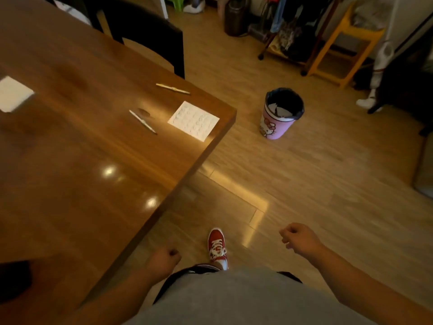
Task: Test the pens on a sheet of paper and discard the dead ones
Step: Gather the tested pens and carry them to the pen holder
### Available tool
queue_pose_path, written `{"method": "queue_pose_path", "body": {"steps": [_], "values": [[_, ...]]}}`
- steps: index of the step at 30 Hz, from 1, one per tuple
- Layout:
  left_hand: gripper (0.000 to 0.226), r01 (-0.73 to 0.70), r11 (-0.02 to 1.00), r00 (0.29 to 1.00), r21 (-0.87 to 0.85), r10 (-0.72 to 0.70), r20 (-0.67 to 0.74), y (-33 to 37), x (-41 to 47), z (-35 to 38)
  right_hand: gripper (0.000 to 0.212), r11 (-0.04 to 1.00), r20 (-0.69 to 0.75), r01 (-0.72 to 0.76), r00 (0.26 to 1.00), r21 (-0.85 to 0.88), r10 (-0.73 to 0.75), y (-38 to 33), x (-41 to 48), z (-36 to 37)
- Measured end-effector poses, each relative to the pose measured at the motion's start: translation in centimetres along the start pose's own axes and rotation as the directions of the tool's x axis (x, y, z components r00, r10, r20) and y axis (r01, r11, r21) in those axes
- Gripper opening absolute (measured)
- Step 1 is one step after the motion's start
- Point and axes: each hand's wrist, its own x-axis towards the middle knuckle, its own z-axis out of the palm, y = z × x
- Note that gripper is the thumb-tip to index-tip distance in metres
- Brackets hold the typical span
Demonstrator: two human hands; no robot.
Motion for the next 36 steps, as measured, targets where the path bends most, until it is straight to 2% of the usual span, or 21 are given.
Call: {"method": "queue_pose_path", "body": {"steps": [7,10,12,15,18,21,24,26,29,33,36], "values": [[0.02,-0.237,0.97,0.971,0.06,0.237,0.011,16.8,4.3,-4.5,0.021,0.992,-0.036,-0.128,0.991,0.009,0.128,-0.7,4.0,-6.9],[0.027,-0.272,0.961,0.962,0.05,0.271,0.019,21.7,5.8,-5.2,0.023,0.98,-0.01,-0.197,0.98,-0.021,0.197,-0.9,6.4,-9.9],[0.027,-0.271,0.963,0.963,0.011,0.271,0.002,24.3,6.8,-5.5,0.025,0.98,0.017,-0.182,0.983,-0.079,0.184,-2.1,8.7,-11.9],[0.017,-0.275,0.961,0.959,-0.032,0.271,-0.085,27.6,7.5,-6.3,0.026,0.974,0.031,-0.007,0.999,-0.224,0.014,-6.2,12.3,-14.9],[0.009,-0.299,0.949,0.941,-0.097,0.277,-0.193,30.3,7.4,-7.3,0.017,0.929,0.094,0.219,0.975,-0.297,-0.2,-12.8,15.0,-17.2],[0.01,-0.309,0.934,0.923,-0.177,0.25,-0.293,32.6,6.5,-8.4,0.01,0.842,0.209,0.439,0.897,-0.313,-0.39,-20.7,16.9,-18.1],[0.012,-0.309,0.908,0.903,-0.283,0.186,-0.388,34.1,5.5,-9.8,0.008,0.708,0.359,0.637,0.765,-0.304,-0.535,-28.4,17.6,-17.6],[0.013,-0.311,0.879,0.894,-0.362,0.141,-0.426,34.5,5.1,-10.9,0.008,0.62,0.453,0.729,0.675,-0.289,-0.582,-32.8,17.9,-16.5],[0.012,-0.322,0.829,0.875,-0.458,0.076,-0.477,34.6,5.0,-13.1,0.006,0.546,0.549,0.807,0.569,-0.227,-0.612,-38.2,18.4,-14.0],[0.01,-0.337,0.79,0.811,-0.513,-0.033,-0.584,33.3,5.9,-17.2,0.009,0.514,0.624,0.821,0.541,-0.248,-0.564,-43.6,19.4,-9.5],[0.012,-0.277,0.771,0.755,-0.573,-0.195,-0.627,31.1,7.7,-20.7,0.01,0.474,0.609,0.826,0.552,-0.305,-0.57,-47.2,20.4,-6.0]]}}
